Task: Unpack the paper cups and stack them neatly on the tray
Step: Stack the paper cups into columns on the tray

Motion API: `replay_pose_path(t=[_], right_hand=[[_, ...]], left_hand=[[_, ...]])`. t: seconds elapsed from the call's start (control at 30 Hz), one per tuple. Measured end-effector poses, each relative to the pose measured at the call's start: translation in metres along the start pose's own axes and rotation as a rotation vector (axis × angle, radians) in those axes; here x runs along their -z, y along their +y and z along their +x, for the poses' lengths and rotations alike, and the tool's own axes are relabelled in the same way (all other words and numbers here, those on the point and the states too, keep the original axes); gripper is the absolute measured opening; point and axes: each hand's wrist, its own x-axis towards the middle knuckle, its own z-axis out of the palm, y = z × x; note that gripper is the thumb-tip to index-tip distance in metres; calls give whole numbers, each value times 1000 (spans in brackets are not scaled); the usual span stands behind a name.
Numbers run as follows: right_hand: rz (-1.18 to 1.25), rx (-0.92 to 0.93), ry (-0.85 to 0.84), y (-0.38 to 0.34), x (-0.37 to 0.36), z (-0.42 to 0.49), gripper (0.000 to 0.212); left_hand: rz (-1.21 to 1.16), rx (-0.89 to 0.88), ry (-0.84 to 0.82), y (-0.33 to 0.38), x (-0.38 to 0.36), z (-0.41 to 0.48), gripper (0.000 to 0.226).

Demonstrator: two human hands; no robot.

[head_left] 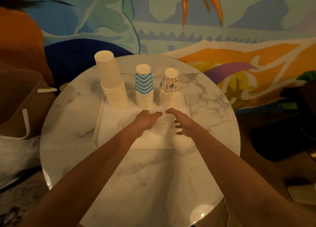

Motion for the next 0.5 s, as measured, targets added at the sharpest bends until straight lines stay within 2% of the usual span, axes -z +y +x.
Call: replay_pose_path(t=[0.1, 0.23, 0.37, 0.5], right_hand=[[7, -3, -41, 6, -5, 2, 45], [2, 20, -54, 7, -11, 5, 51], [34, 15, -63, 8, -9, 7, 46], [120, -10, -104, 12, -8, 8, 27]], left_hand=[[-68, 64, -56, -5, -6, 3, 56], [-126, 101, -105, -10, -11, 2, 39], [-161, 137, -116, -11, -17, -1, 39], [-204, 148, -94, -11, -20, -2, 39]])
